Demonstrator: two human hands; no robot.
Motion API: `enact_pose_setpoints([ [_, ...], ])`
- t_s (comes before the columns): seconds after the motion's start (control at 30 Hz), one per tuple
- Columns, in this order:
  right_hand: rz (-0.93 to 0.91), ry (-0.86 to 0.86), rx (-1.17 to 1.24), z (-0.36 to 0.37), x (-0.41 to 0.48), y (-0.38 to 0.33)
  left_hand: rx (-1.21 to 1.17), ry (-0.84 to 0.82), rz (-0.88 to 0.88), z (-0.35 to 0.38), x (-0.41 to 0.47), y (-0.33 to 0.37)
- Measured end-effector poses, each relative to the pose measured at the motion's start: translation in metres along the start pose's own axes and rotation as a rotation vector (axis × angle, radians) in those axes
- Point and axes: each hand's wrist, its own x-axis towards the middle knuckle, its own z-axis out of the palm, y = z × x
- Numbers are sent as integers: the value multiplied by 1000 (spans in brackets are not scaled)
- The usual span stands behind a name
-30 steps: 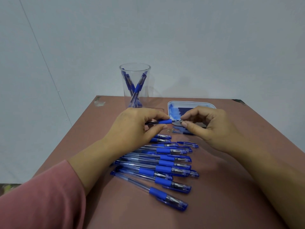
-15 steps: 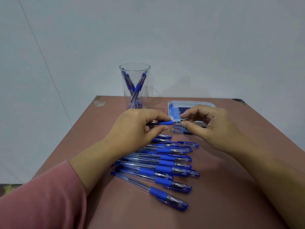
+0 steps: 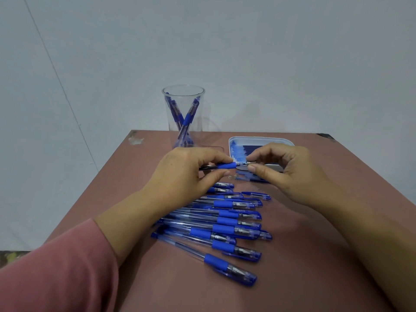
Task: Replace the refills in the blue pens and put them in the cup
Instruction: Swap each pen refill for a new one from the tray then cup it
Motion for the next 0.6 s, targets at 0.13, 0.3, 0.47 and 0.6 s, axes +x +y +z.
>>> enact_pose_setpoints([
  [0.13, -21, -19, 14, 9, 0, 0, 10, 6, 23, 0, 0, 2],
  [0.3, -71, -52, -73, 9, 1, 5, 26, -8, 13, 1, 0, 1],
  [0.47, -183, -8, -169, 7, 1, 8, 13, 10, 25, 0, 0, 1],
  [0.6, -196, -12, -232, 6, 2, 12, 10, 2, 25, 0, 0, 1],
])
